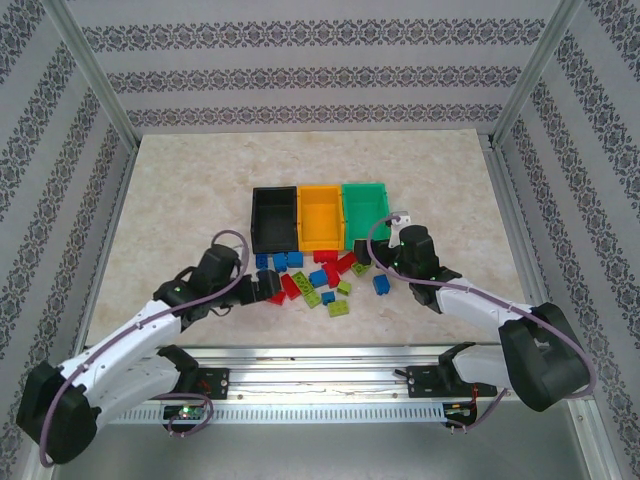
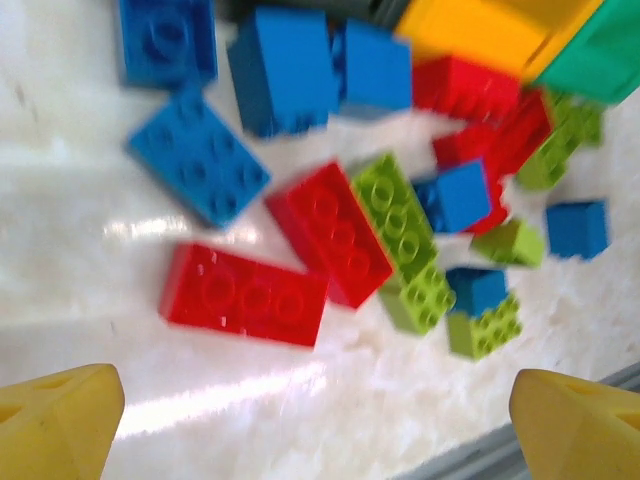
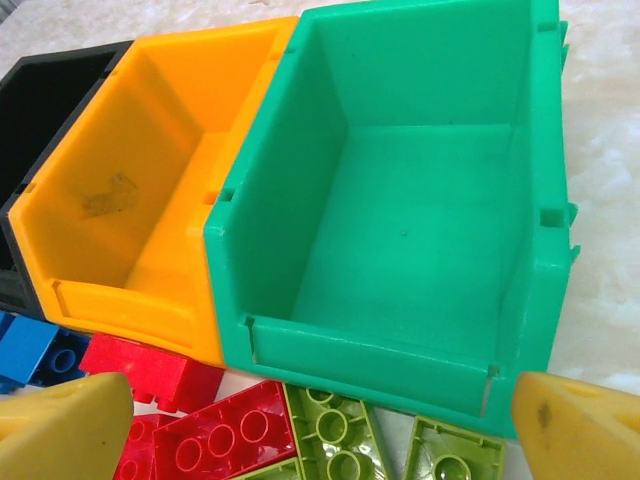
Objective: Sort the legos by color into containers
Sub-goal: Pick up the lego from the middle-left of the table.
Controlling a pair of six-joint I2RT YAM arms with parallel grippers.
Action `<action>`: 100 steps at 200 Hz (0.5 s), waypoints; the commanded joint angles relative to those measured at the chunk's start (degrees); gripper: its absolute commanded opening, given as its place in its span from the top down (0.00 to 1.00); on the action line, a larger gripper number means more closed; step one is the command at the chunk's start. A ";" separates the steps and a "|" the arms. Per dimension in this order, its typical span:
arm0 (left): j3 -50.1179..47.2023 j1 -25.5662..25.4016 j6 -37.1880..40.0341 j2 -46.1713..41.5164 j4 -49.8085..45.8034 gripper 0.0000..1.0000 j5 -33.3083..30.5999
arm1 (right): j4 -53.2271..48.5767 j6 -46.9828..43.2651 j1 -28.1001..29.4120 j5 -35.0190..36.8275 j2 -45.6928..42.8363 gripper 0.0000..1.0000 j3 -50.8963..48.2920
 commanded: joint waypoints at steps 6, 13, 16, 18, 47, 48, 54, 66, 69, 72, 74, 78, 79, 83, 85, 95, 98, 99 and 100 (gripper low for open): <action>4.44 -6.32 -8.14 6.24 -10.15 0.08 -7.07 | 0.82 -0.62 0.67 4.05 0.47 0.03 0.55; 5.49 -7.27 -9.12 8.52 -11.31 0.09 -8.02 | 1.08 -0.17 0.75 4.00 0.41 0.03 0.36; 5.90 -7.60 -9.51 9.35 -11.65 0.09 -8.39 | 1.27 0.06 0.84 3.93 0.35 0.03 0.27; 6.29 -7.85 -9.79 9.78 -11.79 0.09 -8.56 | 1.32 0.12 0.85 3.93 0.31 0.03 0.27; 9.42 -9.19 -12.85 14.93 -11.17 0.09 -12.40 | 1.97 -0.03 1.81 5.53 0.52 0.04 0.24; 9.50 -9.24 -12.89 15.09 -11.06 0.09 -12.57 | 1.98 -0.10 1.78 5.65 0.53 0.04 0.26; 10.06 -9.22 -13.84 16.01 -10.81 0.10 -13.53 | 1.93 -0.45 1.90 6.25 0.62 0.04 0.28; 11.35 -9.26 -15.87 18.12 -10.78 0.17 -15.36 | 1.25 -0.86 1.92 8.01 0.38 0.04 0.33; 11.69 -9.28 -16.56 18.68 -10.82 0.20 -15.89 | 1.19 -0.87 1.97 8.56 0.17 0.04 0.28; 11.91 -9.32 -17.41 19.21 -10.86 0.22 -16.35 | 1.09 -0.81 1.94 8.85 0.04 0.04 0.28; 12.10 -9.36 -18.03 19.41 -10.80 0.23 -16.79 | 1.10 -0.75 1.93 9.05 -0.09 0.04 0.17; 12.33 -9.43 -19.19 20.10 -10.86 0.23 -17.53 | 1.10 -0.70 1.92 9.24 -0.37 0.04 0.03; 12.32 -9.49 -19.49 20.27 -10.82 0.23 -17.73 | 1.15 -0.70 1.87 9.31 -0.40 0.04 0.02; 12.31 -9.74 -20.56 20.94 -10.38 0.23 -18.23 | 1.18 -0.55 1.91 9.35 -0.63 0.04 -0.11; 12.28 -9.90 -21.14 21.21 -9.98 0.23 -18.56 | 1.26 -0.49 1.92 9.30 -0.72 0.04 -0.22; 11.92 -11.06 -24.57 22.69 -7.92 0.22 -20.05 | 1.46 -0.27 1.92 9.10 -1.30 0.04 -0.49; 11.73 -11.50 -25.56 23.08 -7.15 0.22 -20.45 | 1.46 -0.26 1.92 9.11 -1.38 0.04 -0.52; 11.62 -11.67 -25.84 23.17 -6.81 0.22 -20.60 | 1.46 -0.26 1.92 9.03 -1.47 0.04 -0.56; 11.57 -11.84 -26.11 23.26 -6.46 0.22 -20.71 | 1.41 -0.26 1.92 8.98 -1.52 0.04 -0.58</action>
